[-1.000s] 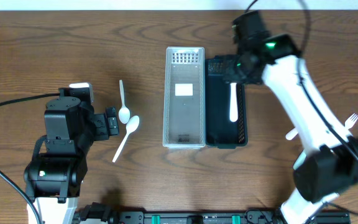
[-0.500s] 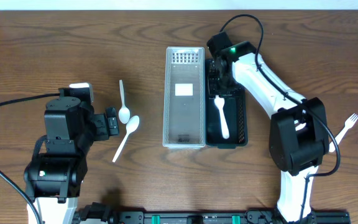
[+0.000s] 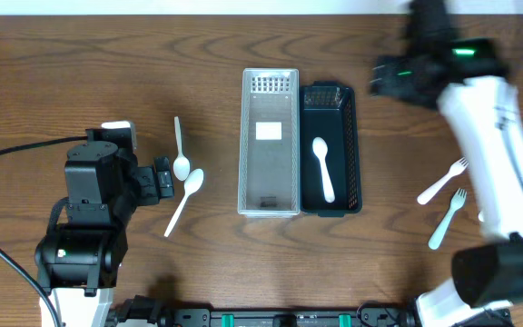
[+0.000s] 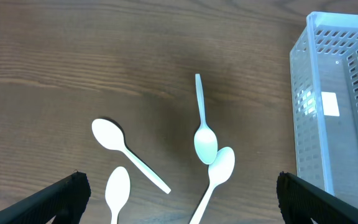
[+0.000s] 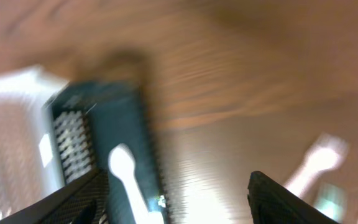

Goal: Pack container
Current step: 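Carry the spoon into the dark green basket and release it, then move the right gripper to a white fork and grasp it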

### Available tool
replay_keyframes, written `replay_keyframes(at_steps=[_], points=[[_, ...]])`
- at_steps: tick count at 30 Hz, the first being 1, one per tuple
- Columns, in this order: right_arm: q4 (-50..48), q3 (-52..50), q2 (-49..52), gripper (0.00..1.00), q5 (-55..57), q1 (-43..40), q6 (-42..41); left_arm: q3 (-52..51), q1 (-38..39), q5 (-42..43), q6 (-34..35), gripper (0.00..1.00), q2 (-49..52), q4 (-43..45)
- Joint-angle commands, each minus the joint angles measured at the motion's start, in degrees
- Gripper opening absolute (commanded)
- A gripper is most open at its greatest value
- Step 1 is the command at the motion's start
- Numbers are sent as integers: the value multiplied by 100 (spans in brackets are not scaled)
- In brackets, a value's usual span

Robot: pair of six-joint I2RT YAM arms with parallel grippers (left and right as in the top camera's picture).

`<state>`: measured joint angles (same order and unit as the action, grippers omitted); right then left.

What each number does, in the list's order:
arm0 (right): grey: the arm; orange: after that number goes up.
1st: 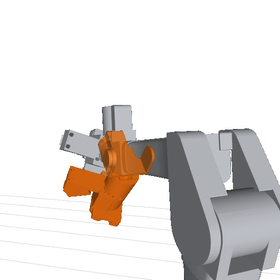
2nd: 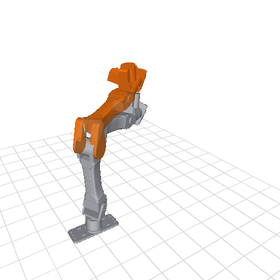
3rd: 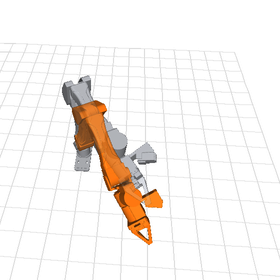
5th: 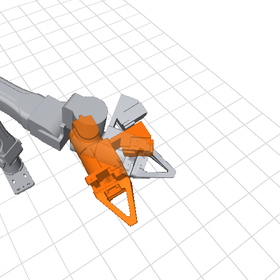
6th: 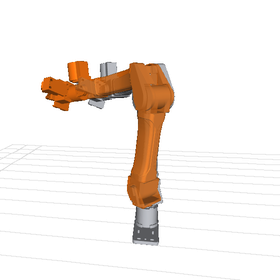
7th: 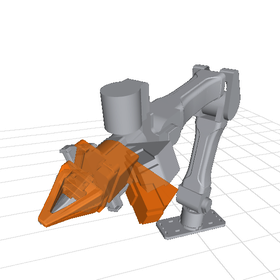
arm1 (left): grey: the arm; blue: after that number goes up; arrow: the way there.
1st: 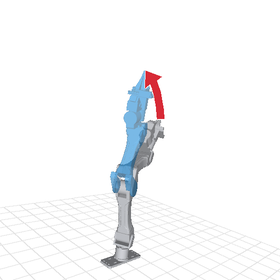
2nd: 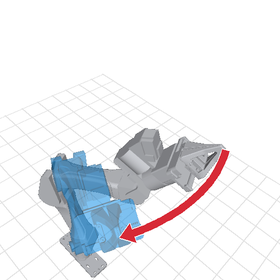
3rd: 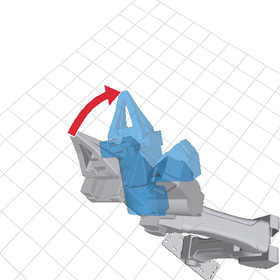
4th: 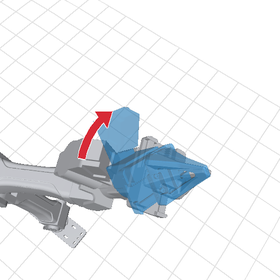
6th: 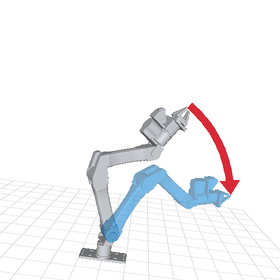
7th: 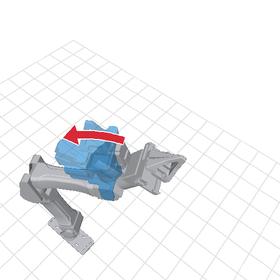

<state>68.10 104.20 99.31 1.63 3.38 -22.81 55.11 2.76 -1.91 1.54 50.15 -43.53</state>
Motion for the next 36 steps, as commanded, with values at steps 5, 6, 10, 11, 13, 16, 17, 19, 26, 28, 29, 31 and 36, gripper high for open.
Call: replay_keyframes(at_steps=[5, 6, 10, 11, 13, 16, 17, 19, 26, 28, 29, 31, 36], points=[[85, -511, 258, 79, 157, -1759, -459, 101, -17, -26, 52, 98, 0, -118], [-4, -658, 308, 80, 157, -1943, -455, 98, -17, -26, 50, 98, 0, -144], [-374, -1272, 535, 82, 90, -2409, -407, 98, -17, -26, 50, 98, 0, -168], [-505, -1458, 588, 82, 81, -2476, -352, 98, -17, -26, 50, 98, 0, -164], [-813, -1818, 678, 81, 70, -2551, -229, 98, -17, -26, 50, 98, 0, -164], [-1287, -2245, 765, 82, 70, -2553, -125, 98, -17, -26, 50, 98, 0, -164], [-1460, -2389, 778, 82, 70, -2540, -109, 98, -17, -26, 50, 98, 0, -164], [-1740, -2634, 787, 84, 68, -2527, -111, 98, -17, -26, 50, 98, 0, -164], [-2487, -3316, 787, 85, 70, -2516, -87, 98, -17, -26, 50, 98, 0, -166], [-2682, -3501, 789, 85, 68, -2516, -87, 98, -17, -26, 50, 98, 0, -166], [-2756, -3571, 789, 85, 70, -2516, -87, 98, -17, -26, 52, 98, 0, -166], [-2935, -3733, 789, 86, 70, -2516, -87, 98, -17, -26, 52, 98, 0, -166], [-3193, -3939, 789, 85, 48, -2516, -87, 98, -17, -26, 50, 98, 0, -177]])
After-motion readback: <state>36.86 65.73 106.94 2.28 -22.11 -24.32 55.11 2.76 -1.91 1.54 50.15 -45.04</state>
